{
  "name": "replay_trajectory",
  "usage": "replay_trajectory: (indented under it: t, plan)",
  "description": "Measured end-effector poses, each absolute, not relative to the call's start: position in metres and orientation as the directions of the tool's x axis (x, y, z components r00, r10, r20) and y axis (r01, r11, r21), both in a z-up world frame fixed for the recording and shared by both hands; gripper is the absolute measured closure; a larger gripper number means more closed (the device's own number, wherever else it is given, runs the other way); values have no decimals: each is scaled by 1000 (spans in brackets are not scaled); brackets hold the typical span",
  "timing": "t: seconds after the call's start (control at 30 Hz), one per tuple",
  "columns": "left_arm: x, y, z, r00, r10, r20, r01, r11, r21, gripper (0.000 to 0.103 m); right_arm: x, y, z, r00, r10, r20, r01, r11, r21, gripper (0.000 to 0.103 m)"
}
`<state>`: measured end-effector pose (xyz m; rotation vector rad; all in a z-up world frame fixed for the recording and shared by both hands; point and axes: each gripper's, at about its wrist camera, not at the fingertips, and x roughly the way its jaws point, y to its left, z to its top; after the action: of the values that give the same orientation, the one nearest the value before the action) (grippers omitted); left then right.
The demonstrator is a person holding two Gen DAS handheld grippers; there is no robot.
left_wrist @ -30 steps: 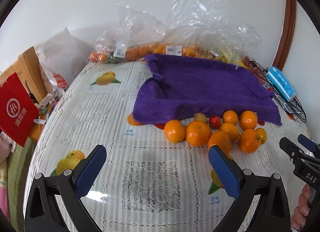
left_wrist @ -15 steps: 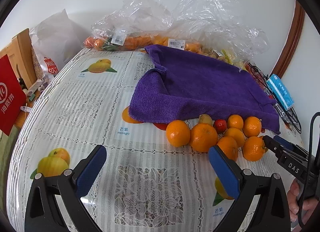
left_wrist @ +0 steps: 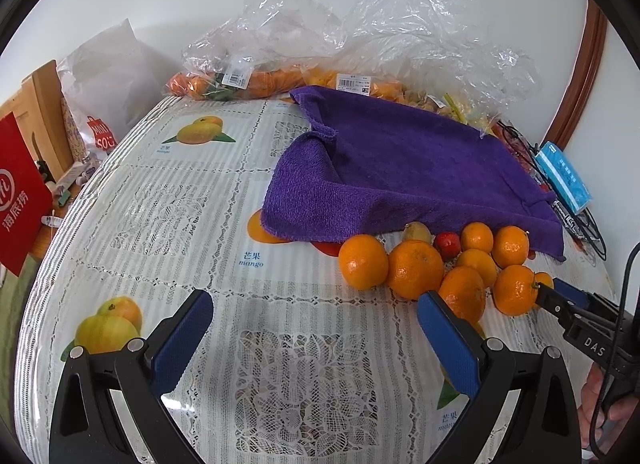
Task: Organize fruits
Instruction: 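Move the right gripper toward a small orange while the left gripper approaches another, then close the right gripper on a small orange while the left gripper grasps another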
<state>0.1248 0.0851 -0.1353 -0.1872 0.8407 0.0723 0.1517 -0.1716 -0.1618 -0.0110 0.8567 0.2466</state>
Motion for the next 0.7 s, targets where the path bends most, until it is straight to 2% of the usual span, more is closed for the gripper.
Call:
replay_trajectory:
  t: [0.13, 0.37, 0.63, 0.7]
  plan:
    - [124, 83, -135, 669, -12, -744, -127, 983, -130, 1, 157, -176, -171, 612, 213, -762, -203, 973, 110, 68]
    - [132, 83, -137, 671, -16, -741, -121, 984, -131, 1, 150, -179, -171, 639, 179, -748, -201, 978, 63, 69]
    - [154, 87, -135, 685, -10, -729, -148, 977, -153, 15, 143, -191, -174, 660, 159, -734, -181, 982, 50, 68]
    - [162, 87, -139, 676, -12, -737, -153, 976, -157, 27, 143, -192, -174, 659, 163, -735, -182, 982, 55, 68]
